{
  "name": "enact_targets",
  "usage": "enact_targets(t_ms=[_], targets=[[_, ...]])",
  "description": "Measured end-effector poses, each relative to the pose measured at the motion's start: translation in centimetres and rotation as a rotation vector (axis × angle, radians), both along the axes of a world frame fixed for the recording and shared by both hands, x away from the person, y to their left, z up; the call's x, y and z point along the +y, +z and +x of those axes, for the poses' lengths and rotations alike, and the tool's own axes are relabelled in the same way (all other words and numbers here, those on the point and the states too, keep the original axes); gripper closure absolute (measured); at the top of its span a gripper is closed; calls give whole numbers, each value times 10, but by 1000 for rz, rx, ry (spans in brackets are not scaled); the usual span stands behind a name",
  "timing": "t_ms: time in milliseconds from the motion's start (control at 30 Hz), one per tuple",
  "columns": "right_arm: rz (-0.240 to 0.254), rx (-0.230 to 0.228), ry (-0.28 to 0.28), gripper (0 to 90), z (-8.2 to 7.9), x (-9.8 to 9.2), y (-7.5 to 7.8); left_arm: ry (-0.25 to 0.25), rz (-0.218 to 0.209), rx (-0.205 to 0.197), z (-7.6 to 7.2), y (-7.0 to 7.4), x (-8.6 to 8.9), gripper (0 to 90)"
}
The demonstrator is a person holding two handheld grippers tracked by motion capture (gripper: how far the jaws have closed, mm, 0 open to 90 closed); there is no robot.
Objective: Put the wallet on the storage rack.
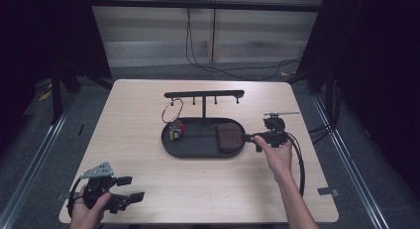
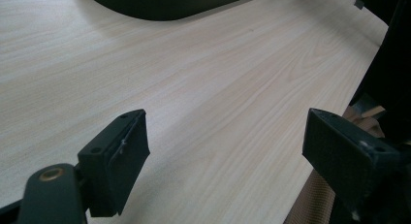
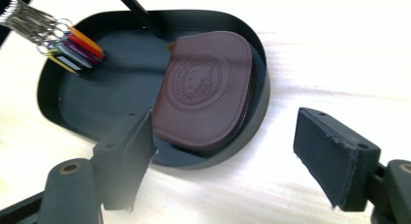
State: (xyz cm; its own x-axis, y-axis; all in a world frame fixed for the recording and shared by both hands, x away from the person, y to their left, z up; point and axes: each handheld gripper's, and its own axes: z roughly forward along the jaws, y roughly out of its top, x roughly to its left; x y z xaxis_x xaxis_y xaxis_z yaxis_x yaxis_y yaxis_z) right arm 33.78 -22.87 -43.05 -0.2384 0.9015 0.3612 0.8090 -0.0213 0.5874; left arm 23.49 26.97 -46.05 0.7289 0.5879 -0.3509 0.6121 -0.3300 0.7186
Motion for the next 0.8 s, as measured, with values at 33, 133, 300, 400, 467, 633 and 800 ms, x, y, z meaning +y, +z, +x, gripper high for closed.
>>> enact_targets(t_ms=[33, 133, 300, 400, 467, 633, 800], targets=[[0, -4, 4, 224, -4, -1, 0, 3, -7, 2, 0, 0, 0, 166], [-2, -27, 0, 221, -16, -5, 1, -5, -11, 17, 1, -1, -3, 166], [-19, -64, 6, 215, -41, -9, -6, -5, -2, 9, 0, -1, -2, 166], [-22, -70, 9, 216, -55, -11, -13, 1, 3, 11, 0, -2, -1, 166], [-22, -68, 12, 214, -63, -14, -16, 2, 16, 15, 0, -2, -2, 166], [-48, -97, 13, 214, -78, -19, -24, 11, 15, 2, 0, 0, 0, 166], [-31, -111, -7, 214, -84, -23, -29, 12, 10, -6, 0, 1, 2, 166]])
